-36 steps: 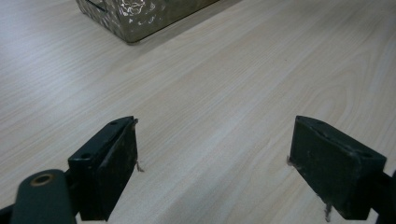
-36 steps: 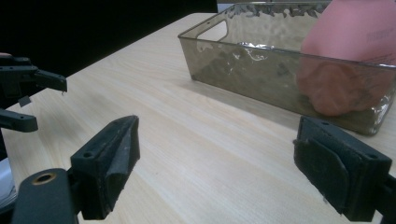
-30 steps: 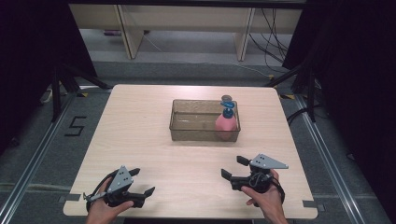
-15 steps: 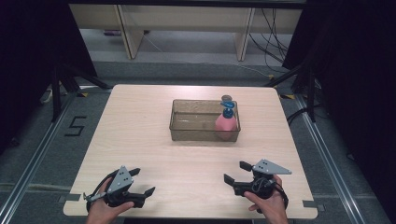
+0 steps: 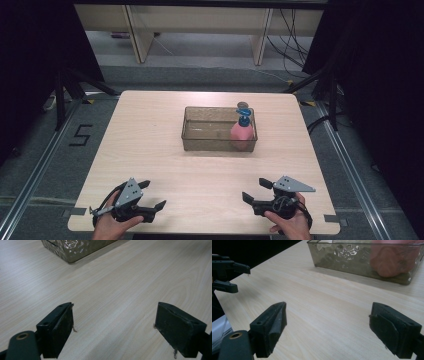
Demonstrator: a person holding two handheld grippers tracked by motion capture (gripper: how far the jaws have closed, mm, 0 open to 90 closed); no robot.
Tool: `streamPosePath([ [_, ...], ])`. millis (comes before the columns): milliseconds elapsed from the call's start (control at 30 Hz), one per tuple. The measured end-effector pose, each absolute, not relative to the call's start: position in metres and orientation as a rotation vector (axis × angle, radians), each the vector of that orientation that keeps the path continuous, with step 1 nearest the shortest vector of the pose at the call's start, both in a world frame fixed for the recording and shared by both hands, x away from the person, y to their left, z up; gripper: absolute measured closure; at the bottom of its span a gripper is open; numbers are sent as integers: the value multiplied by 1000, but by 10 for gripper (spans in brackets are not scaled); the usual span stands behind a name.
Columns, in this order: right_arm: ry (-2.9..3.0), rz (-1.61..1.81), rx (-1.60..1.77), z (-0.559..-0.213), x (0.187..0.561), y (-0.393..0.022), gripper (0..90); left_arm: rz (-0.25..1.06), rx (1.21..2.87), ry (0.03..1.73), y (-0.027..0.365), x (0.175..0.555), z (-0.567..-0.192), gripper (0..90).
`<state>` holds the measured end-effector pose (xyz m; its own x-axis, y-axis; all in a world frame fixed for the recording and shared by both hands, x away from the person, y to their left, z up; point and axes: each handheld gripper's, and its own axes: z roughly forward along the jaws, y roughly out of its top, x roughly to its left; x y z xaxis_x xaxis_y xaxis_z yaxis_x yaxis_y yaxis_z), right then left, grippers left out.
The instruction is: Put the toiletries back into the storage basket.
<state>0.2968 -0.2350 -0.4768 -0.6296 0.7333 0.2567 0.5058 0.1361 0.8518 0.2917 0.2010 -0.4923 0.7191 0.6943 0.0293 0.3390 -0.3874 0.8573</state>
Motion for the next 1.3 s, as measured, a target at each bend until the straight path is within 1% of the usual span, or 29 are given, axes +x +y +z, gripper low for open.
streamPosePath([
  [33,2173,1505,1180,-478,298,-236,156,484,1999,788,201,292,-492,148],
  [400,2164,1480,1146,-480,290,-241,156,477,2001,780,200,292,-493,148],
  [533,2186,1492,1160,-480,287,-241,156,474,1998,780,200,292,-493,148],
  [567,2199,1490,1206,-478,283,-241,156,472,1998,784,200,292,-493,148],
  [600,2183,1470,1143,-480,285,-242,156,472,1995,784,200,292,-494,148],
  [700,2214,1459,1188,-480,282,-242,156,468,1990,792,199,292,-494,148],
  [833,2217,1473,1161,-483,282,-242,156,469,1991,790,199,292,-494,148],
  [867,2220,1486,1214,-483,280,-240,156,473,1996,790,199,292,-494,148],
  [933,2229,1458,1163,-483,281,-243,156,475,1998,790,199,292,-494,148],
  [1000,2221,1484,1208,-484,278,-241,156,474,1998,789,199,292,-494,148],
  [1033,2212,1459,1151,-486,280,-243,156,475,1999,788,199,292,-494,148],
  [1267,2264,1472,1209,-487,272,-240,156,476,2000,787,199,292,-494,148],
  [1300,2268,1485,1163,-488,274,-241,156,474,2002,784,200,292,-494,148],
])
